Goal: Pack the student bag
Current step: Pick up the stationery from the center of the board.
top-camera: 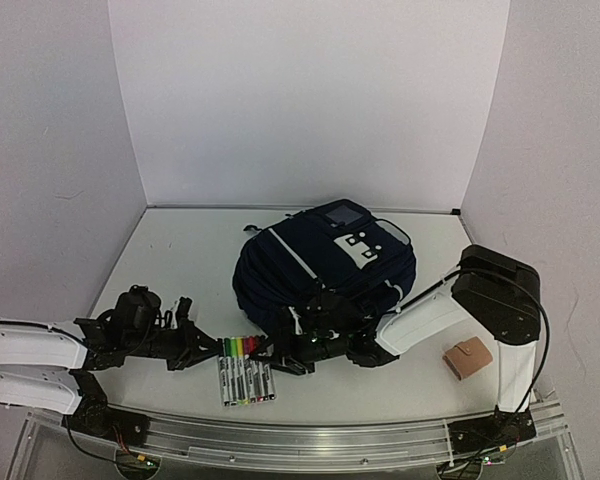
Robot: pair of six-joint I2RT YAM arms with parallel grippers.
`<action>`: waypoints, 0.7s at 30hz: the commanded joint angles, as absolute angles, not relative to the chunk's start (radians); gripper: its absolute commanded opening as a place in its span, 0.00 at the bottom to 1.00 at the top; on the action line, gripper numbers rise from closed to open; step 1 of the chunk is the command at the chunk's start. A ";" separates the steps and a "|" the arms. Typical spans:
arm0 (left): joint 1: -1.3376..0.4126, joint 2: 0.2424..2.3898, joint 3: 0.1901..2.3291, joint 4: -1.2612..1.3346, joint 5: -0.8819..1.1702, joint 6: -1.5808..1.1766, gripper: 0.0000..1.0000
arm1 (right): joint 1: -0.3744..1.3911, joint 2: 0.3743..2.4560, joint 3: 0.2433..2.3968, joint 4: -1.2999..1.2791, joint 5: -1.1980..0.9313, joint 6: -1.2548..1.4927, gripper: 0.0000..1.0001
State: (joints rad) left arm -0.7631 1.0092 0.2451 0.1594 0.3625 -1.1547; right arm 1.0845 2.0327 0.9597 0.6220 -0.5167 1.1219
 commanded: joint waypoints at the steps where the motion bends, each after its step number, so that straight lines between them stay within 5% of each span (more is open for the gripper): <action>1: -0.767 0.982 0.252 0.208 0.353 -1.172 0.00 | 1.095 2.005 0.991 0.669 -0.545 1.084 0.48; 4: -0.767 0.995 0.259 0.231 0.371 -1.168 0.00 | 1.096 1.976 0.989 0.676 -0.549 1.064 0.38; 8: -0.767 1.033 0.285 0.227 0.397 -1.133 0.04 | 1.097 1.914 0.986 0.680 -0.532 1.029 0.12; 11: -0.767 1.036 0.318 0.168 0.394 -1.087 0.36 | 1.096 1.858 0.986 0.661 -0.516 0.995 0.01; 15: -0.764 0.973 0.393 -0.006 0.350 -0.994 0.79 | 1.095 1.783 1.021 0.472 -0.474 0.875 0.00; 21: -0.762 0.899 0.531 -0.163 0.382 -0.758 0.92 | 1.037 1.670 1.086 0.162 -0.463 0.654 0.00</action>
State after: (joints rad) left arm -0.7639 0.9353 0.4031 -0.0402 0.3577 -0.9625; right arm 1.0835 1.7759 1.0121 0.3537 -0.4660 0.8347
